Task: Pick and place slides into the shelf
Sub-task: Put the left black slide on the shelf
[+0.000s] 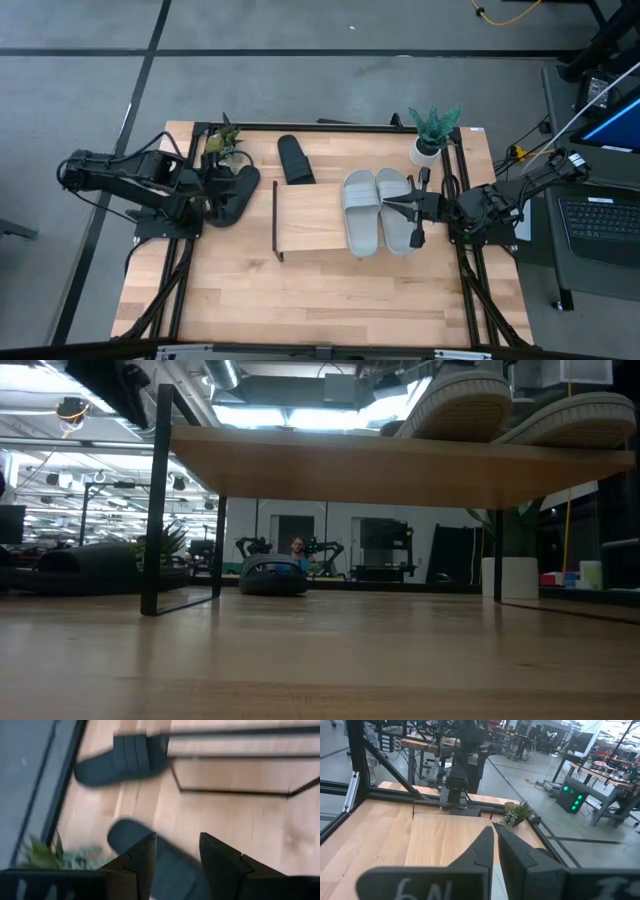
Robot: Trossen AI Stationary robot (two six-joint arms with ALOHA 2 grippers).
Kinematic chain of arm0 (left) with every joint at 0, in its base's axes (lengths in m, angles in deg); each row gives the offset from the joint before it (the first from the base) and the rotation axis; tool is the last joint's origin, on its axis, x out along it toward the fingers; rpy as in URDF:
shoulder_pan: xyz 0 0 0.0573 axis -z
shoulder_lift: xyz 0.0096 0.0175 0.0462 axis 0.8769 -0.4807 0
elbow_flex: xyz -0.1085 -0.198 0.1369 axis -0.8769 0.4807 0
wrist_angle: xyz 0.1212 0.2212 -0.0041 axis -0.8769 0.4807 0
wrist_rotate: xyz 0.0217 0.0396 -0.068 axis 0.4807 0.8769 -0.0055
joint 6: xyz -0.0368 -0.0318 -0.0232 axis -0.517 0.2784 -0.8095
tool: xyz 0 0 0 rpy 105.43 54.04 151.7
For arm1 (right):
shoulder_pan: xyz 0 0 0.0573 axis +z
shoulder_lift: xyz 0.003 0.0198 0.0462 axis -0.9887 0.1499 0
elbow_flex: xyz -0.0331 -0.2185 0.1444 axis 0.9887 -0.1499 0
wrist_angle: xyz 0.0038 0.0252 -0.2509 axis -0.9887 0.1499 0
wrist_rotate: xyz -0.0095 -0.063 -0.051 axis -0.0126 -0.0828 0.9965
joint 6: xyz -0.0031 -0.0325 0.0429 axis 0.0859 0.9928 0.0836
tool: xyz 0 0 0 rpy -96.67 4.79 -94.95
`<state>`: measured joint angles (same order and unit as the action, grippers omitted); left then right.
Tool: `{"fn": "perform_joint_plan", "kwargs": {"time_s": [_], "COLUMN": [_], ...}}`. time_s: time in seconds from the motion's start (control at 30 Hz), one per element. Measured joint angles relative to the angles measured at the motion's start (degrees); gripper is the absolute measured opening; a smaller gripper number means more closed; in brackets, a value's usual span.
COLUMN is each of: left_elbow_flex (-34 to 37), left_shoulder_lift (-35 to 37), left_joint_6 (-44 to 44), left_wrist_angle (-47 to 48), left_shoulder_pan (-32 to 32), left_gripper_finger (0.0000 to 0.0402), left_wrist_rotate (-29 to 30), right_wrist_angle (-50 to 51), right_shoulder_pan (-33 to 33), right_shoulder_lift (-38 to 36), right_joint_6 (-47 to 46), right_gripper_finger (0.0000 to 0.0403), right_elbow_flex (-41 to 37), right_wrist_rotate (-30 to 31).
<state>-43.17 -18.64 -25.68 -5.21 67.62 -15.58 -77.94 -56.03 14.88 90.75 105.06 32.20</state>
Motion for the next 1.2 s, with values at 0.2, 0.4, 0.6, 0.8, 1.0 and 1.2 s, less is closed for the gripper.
{"fn": "perform_joint_plan", "kwargs": {"time_s": [0.2, 0.4, 0.6, 0.8, 1.0, 1.2], "left_elbow_flex": [0.00, 0.00, -0.02, -0.04, -0.04, -0.02], "left_shoulder_lift": [-0.04, -0.10, -1.20, -1.79, -3.10, -6.75], "left_joint_6": [-2.07, 2.17, 5.58, 8.63, 10.00, 14.14], "left_wrist_angle": [3.32, 3.30, 3.30, 3.69, 3.58, 4.31], "left_shoulder_pan": [-5.52, -10.80, -15.56, -16.63, -19.22, -21.86], "left_gripper_finger": [0.0141, 0.0141, 0.0141, 0.0140, 0.0140, 0.0140], "left_wrist_rotate": [-3.67, -7.75, -9.60, -11.18, -16.88, -19.73], "right_wrist_angle": [0.00, -0.02, -0.04, 1.02, 2.38, 2.36], "right_shoulder_pan": [-0.01, -0.01, -0.01, -0.01, 0.00, -0.01], "right_shoulder_lift": [0.00, 0.00, 0.00, 0.02, 0.02, 0.02], "right_joint_6": [0.11, 0.22, 0.26, 0.27, 0.27, 0.26], "right_gripper_finger": [0.0029, 0.0029, 0.0029, 0.0029, 0.0029, 0.0029], "right_elbow_flex": [0.00, 0.00, 0.00, 0.00, 0.00, 0.00], "right_wrist_rotate": [0.00, 0.00, 0.00, 0.00, 0.00, 0.00]}}
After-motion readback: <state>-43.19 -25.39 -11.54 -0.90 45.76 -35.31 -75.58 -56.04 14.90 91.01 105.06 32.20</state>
